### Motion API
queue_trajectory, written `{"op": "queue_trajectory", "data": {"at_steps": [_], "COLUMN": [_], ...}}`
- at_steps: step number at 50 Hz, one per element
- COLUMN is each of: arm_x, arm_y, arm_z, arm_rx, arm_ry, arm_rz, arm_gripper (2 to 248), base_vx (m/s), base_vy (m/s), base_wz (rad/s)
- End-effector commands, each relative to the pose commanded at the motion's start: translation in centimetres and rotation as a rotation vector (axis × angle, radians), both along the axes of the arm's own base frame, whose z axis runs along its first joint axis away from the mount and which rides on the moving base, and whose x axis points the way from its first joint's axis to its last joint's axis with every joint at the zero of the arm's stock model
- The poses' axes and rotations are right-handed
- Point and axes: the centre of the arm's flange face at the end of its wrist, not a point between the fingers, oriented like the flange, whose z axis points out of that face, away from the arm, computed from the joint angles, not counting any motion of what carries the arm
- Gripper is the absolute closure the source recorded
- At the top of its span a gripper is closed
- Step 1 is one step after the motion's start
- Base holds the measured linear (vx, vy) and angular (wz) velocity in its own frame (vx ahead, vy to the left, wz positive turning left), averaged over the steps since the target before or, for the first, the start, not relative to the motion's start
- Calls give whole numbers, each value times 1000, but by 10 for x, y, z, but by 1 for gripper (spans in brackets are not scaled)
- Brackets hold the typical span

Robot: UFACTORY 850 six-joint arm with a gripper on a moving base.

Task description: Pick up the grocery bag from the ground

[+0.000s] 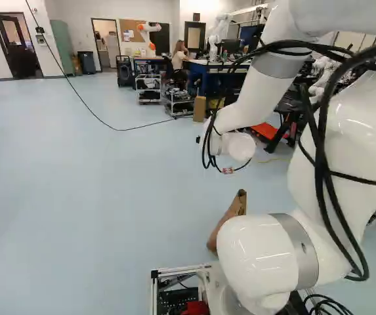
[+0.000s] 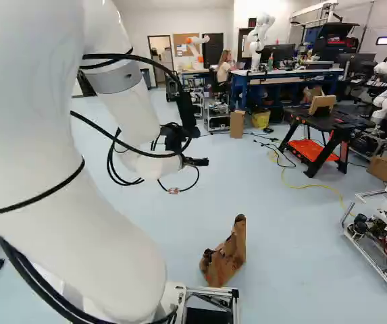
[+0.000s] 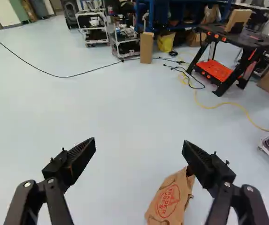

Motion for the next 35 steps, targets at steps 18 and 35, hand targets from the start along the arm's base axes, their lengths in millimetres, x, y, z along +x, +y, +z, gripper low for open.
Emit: {"op": "queue_trajectory", "data": {"at_steps": [18,35], "arm_x": [22,42], "arm_y": [-23,-49], "arm_z": [-16,-43], "arm_rx": [88,178], "arm_ry": [159,299], "arm_rz": [-154,-294], "arm_gripper": [3,3], "base_vx": [0,0], "base_vy": [0,0], "base_wz": [0,0]}}
